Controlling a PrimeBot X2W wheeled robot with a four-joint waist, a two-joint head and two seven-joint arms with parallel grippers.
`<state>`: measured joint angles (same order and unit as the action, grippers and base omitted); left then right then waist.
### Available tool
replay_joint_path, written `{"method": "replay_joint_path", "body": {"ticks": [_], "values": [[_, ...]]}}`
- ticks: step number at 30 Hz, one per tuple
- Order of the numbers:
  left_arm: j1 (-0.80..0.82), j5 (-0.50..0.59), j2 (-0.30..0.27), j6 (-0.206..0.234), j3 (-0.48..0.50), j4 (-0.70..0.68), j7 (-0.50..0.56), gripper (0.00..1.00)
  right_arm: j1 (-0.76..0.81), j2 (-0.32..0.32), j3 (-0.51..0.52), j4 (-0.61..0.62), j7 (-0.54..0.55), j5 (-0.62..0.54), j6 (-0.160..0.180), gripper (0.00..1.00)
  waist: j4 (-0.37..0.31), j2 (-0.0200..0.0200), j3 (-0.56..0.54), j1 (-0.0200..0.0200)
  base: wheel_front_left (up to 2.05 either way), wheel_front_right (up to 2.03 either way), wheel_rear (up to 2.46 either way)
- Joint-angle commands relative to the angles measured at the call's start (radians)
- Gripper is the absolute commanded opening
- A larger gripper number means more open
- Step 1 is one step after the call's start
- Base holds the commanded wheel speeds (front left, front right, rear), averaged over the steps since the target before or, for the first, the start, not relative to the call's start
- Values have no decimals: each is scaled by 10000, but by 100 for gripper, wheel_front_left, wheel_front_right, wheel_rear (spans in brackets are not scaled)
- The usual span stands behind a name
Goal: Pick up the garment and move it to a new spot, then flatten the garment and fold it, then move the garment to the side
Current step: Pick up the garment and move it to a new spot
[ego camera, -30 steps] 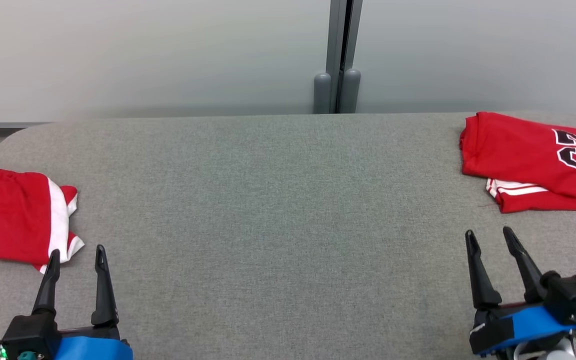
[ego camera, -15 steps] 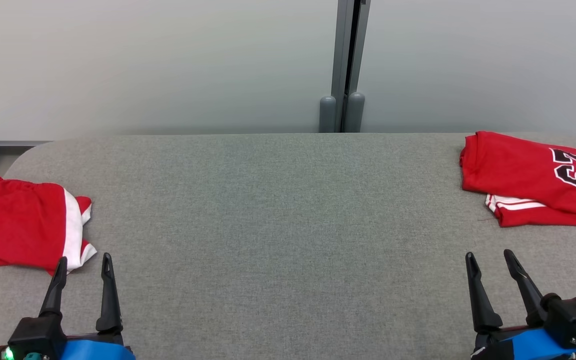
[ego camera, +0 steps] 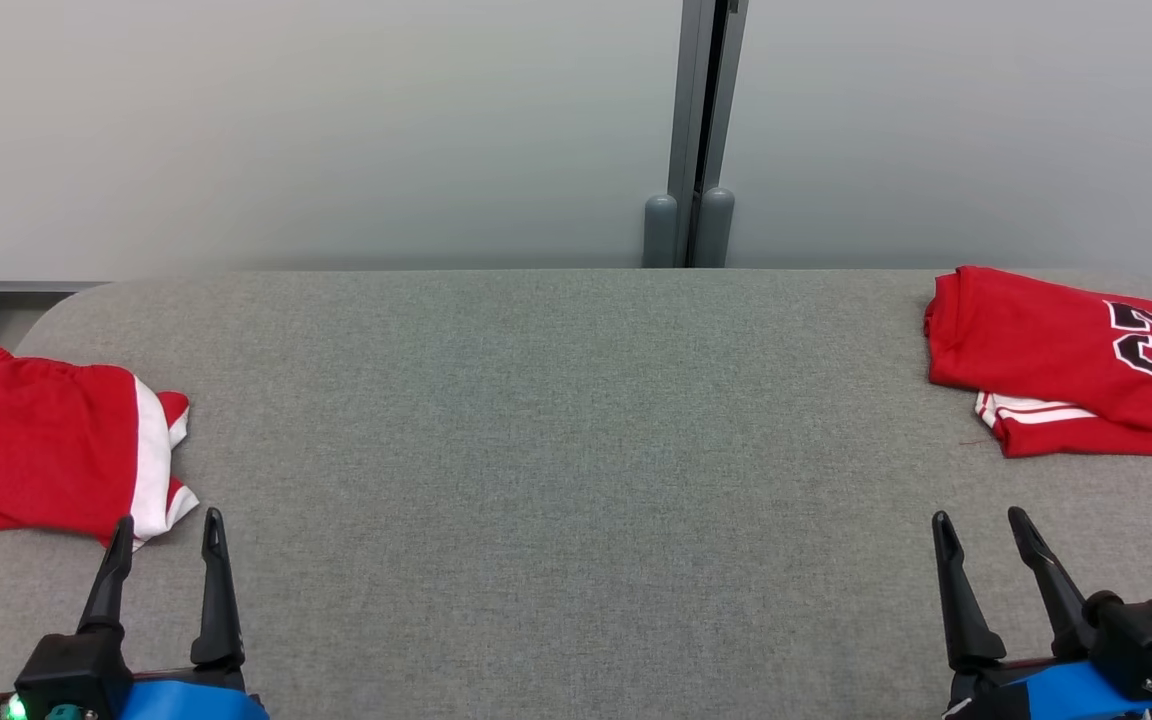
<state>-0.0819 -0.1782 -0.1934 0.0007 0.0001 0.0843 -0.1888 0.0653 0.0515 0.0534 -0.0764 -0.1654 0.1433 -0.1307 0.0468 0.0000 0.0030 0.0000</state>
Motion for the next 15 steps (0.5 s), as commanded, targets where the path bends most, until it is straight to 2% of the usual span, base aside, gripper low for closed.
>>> {"method": "replay_joint_path", "body": {"ticks": [1,8,15], "values": [[-115,-72,-75,65,4,-57,1,100,72,-14,-7,-22,38,41,-1,100,-4,0,-2,0,0,0,0],[-154,-102,-127,120,-9,-102,50,100,79,-15,-79,-69,-1,67,-1,100,100,0,-46,0,0,0,0],[-18,-159,-208,180,9,-168,92,100,16,-9,-156,-125,-88,209,-1,100,692,0,14,0,0,0,0]]}}
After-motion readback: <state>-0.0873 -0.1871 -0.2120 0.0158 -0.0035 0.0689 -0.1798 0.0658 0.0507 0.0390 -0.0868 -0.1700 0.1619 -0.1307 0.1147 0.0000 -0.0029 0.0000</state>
